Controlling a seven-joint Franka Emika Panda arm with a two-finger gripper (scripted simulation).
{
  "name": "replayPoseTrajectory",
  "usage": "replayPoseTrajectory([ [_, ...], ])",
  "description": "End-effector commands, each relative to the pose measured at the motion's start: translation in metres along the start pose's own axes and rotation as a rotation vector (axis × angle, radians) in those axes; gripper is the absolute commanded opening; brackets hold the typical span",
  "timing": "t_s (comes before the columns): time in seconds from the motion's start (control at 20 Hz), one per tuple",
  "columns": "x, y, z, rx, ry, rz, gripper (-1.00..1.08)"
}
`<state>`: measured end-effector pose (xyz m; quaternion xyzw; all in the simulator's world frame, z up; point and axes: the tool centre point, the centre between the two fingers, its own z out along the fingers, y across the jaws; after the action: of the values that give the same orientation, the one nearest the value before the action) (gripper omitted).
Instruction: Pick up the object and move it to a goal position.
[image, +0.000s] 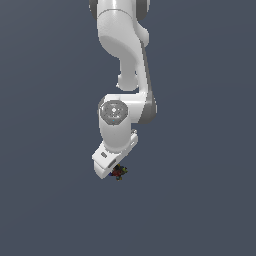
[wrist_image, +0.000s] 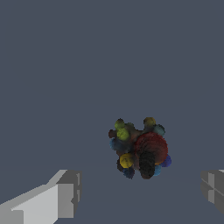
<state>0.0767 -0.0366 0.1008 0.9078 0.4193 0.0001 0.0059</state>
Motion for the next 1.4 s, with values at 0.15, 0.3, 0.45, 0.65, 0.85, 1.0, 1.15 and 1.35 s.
replayPoseTrajectory([
  [0.15,0.001,0.009,0.011,0.006,0.002,-0.108,1.00],
  [0.3,0.002,0.012,0.016,0.008,0.004,-0.148,1.00],
  [0.45,0.002,0.015,0.019,0.009,0.005,-0.176,1.00],
  [0.65,0.002,0.016,0.021,0.010,0.006,-0.196,1.00],
  [0.85,0.001,0.016,0.021,0.010,0.005,-0.195,1.00],
  [1.0,0.002,0.016,0.028,0.010,0.005,-0.195,1.00],
  [1.15,0.001,0.016,0.041,0.010,0.005,-0.196,1.00],
  [1.35,0.001,0.015,0.063,0.010,0.006,-0.199,1.00],
])
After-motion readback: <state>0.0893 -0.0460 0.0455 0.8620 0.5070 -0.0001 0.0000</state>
